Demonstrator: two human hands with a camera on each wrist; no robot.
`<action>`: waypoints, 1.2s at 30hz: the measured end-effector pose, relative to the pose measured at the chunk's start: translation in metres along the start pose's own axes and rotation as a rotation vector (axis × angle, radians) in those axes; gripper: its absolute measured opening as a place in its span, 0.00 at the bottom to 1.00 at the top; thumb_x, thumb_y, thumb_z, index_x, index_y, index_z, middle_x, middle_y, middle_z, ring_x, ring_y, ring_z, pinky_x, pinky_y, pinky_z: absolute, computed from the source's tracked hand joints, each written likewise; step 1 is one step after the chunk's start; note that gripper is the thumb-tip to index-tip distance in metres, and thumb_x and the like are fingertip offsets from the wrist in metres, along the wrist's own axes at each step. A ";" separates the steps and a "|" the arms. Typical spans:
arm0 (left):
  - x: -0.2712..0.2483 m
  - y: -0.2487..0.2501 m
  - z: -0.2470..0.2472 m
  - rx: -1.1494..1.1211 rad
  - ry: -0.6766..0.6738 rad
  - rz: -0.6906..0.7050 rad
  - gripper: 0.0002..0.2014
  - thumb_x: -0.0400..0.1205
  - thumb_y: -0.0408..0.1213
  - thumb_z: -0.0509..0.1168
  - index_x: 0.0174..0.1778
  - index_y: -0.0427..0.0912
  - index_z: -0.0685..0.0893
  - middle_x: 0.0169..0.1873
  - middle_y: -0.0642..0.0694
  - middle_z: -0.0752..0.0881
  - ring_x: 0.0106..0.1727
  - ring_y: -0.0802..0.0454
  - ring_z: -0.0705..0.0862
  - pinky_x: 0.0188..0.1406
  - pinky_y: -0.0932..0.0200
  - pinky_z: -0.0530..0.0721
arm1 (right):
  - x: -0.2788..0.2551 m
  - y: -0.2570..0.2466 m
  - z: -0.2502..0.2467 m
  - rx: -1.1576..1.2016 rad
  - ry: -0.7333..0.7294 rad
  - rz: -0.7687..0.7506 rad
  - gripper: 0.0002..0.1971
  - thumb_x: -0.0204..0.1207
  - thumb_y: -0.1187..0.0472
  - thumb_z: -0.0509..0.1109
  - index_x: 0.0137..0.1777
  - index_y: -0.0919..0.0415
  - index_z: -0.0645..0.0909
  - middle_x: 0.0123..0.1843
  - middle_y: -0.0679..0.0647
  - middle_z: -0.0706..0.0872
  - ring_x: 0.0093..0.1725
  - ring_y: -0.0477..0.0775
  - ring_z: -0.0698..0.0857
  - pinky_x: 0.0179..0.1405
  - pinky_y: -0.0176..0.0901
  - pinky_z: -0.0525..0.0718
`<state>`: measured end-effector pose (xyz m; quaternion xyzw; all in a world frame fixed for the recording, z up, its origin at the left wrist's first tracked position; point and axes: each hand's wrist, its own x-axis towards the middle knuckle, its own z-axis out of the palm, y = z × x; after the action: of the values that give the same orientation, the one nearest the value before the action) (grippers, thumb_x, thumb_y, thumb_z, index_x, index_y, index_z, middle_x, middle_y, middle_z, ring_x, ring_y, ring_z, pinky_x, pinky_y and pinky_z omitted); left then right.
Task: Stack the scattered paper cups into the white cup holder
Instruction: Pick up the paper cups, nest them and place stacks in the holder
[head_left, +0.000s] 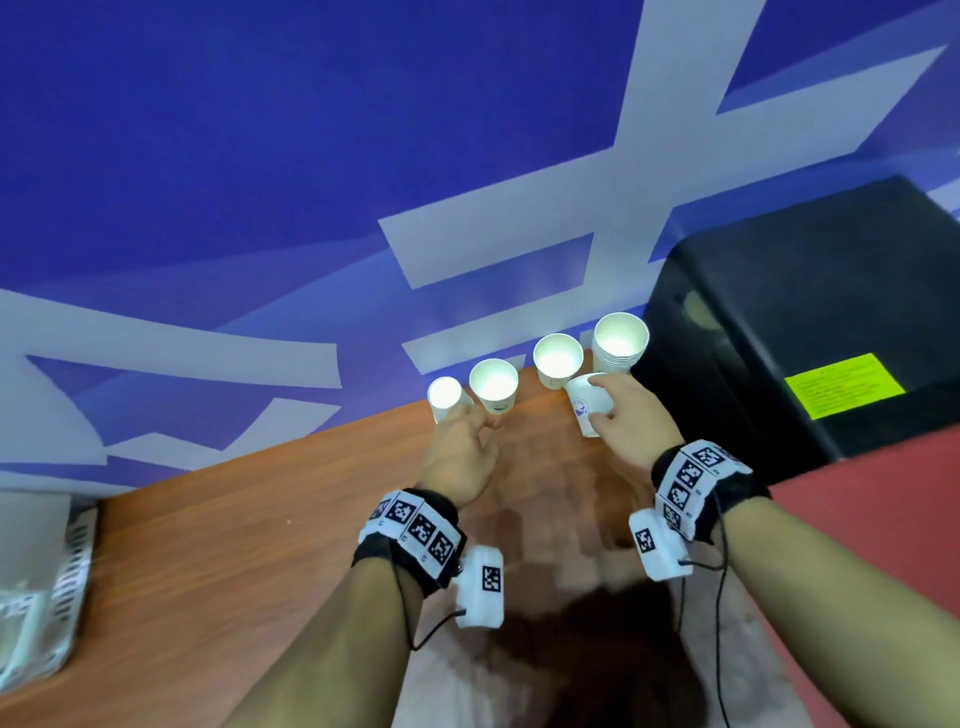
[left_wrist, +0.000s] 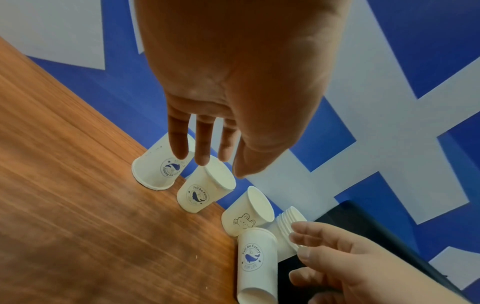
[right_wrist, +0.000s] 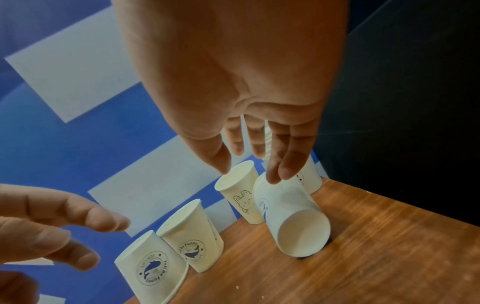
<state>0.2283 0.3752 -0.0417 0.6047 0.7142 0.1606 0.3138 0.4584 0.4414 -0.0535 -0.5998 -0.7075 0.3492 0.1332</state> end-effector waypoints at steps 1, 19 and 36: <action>0.006 -0.001 0.003 0.011 -0.005 0.002 0.14 0.79 0.32 0.65 0.59 0.44 0.85 0.62 0.51 0.78 0.58 0.48 0.79 0.60 0.60 0.76 | 0.005 0.004 0.002 -0.003 -0.012 0.012 0.25 0.74 0.65 0.67 0.72 0.56 0.74 0.73 0.53 0.77 0.69 0.55 0.77 0.69 0.43 0.71; 0.048 -0.013 0.029 0.002 -0.016 0.021 0.22 0.77 0.28 0.64 0.68 0.43 0.80 0.69 0.50 0.74 0.61 0.45 0.78 0.67 0.52 0.77 | 0.041 0.047 0.028 -0.095 -0.054 0.076 0.22 0.74 0.62 0.70 0.69 0.51 0.76 0.72 0.53 0.70 0.63 0.58 0.79 0.61 0.48 0.79; 0.034 -0.008 0.026 0.021 -0.019 -0.048 0.14 0.80 0.32 0.66 0.61 0.40 0.82 0.57 0.44 0.78 0.54 0.47 0.79 0.52 0.62 0.74 | 0.007 0.028 0.016 0.097 0.017 0.005 0.05 0.77 0.58 0.69 0.40 0.54 0.80 0.42 0.50 0.85 0.43 0.51 0.82 0.43 0.45 0.80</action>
<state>0.2366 0.4021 -0.0748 0.5922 0.7271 0.1397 0.3180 0.4677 0.4432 -0.0848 -0.5976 -0.6869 0.3782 0.1673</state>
